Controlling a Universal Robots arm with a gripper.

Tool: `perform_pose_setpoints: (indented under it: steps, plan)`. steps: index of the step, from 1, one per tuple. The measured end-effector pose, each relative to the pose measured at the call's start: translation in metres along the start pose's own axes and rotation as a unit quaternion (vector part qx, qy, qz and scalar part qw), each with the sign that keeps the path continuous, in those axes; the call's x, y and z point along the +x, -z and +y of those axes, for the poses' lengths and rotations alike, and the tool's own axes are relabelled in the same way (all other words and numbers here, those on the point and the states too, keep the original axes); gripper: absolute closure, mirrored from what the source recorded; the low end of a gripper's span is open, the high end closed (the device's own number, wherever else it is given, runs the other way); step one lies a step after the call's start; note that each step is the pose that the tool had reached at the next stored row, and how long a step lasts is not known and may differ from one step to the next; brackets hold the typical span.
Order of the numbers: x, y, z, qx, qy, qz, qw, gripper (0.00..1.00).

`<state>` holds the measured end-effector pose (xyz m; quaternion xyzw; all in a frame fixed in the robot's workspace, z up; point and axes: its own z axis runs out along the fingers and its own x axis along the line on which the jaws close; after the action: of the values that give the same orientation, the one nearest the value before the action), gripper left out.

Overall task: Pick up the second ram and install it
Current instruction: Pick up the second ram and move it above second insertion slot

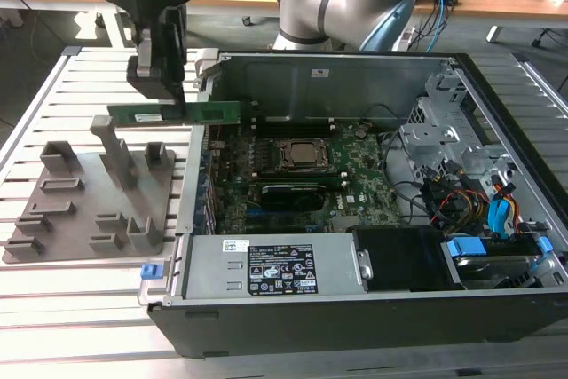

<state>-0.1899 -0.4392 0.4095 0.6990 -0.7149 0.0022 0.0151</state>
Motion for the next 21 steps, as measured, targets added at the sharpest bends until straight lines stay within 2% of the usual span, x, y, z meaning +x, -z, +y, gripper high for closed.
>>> perform_pose_setpoints:
  steps: [4, 6, 9, 11, 15, 18, 20, 21]
  plan:
    - [-0.0007, 0.0005, -0.0221, 0.0, 0.0, 0.001, 1.0, 0.86]
    - [-0.0011, 0.0007, -0.0369, 0.0, 0.0, 0.0016, 1.0, 0.86]
    - [-0.0015, 0.001, -0.0504, 0.0, 0.0, 0.0022, 1.0, 0.86]
    - [-0.0019, 0.0012, -0.0629, 0.0, 0.0, 0.0029, 1.0, 0.86]
    - [-0.0031, 0.0019, -0.1001, 0.0, 0.0, 0.0044, 1.0, 0.86]
    - [-0.0038, 0.0023, -0.1166, 0.0, 0.0, 0.0051, 1.0, 0.86]
    - [-0.0046, 0.0026, -0.1366, 0.0, 0.0, 0.0057, 1.0, 0.86]
    - [-0.0049, 0.0027, -0.144, 0.0, 0.0, 0.006, 1.0, 0.86]
